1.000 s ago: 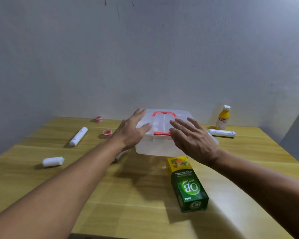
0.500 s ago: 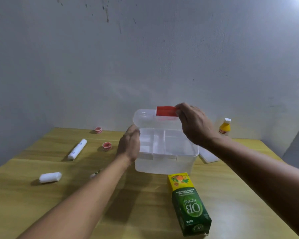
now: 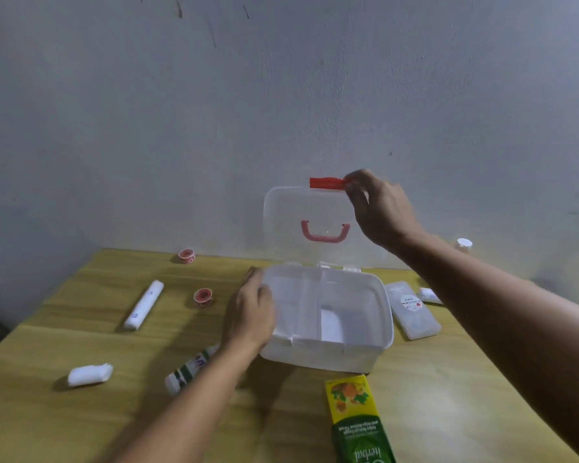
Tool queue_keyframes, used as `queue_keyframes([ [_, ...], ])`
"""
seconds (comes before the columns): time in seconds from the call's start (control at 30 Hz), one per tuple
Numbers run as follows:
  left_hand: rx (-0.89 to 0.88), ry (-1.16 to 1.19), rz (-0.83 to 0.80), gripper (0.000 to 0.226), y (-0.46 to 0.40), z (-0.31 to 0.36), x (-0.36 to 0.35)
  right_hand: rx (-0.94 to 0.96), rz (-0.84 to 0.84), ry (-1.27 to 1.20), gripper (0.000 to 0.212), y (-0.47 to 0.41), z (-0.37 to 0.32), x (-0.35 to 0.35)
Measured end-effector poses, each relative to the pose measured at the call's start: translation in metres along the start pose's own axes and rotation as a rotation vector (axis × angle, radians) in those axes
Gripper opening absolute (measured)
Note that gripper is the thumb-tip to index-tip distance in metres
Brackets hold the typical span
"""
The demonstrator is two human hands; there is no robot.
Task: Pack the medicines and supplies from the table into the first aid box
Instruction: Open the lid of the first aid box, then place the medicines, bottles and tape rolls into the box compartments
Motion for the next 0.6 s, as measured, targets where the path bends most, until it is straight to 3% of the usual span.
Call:
queue_keyframes([
  [0.33,0.346,0.363,-0.092,0.041,0.009,-0.017,-0.005,-0.248,-0.315,-0.050,0.029,-0.029,0.036,-0.022],
  [0.5,0.392,0.380,-0.096,0.041,0.010,-0.017,-0.006,-0.205,-0.375,0.070,0.039,-0.027,0.032,-0.023],
  [0.6,0.400,0.345,-0.104,0.041,0.012,-0.014,-0.005,-0.124,-0.298,0.127,0.042,-0.015,0.017,-0.008],
])
Point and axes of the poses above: each hand's wrist, its own y-axis away from the middle knuckle, its own x-axis out of the back of the hand, z = x × y, the point moved 7 cm from there along -y, towards the middle knuckle, and after that the axes turned 5 degrees about -y, right-handed, at the moved point
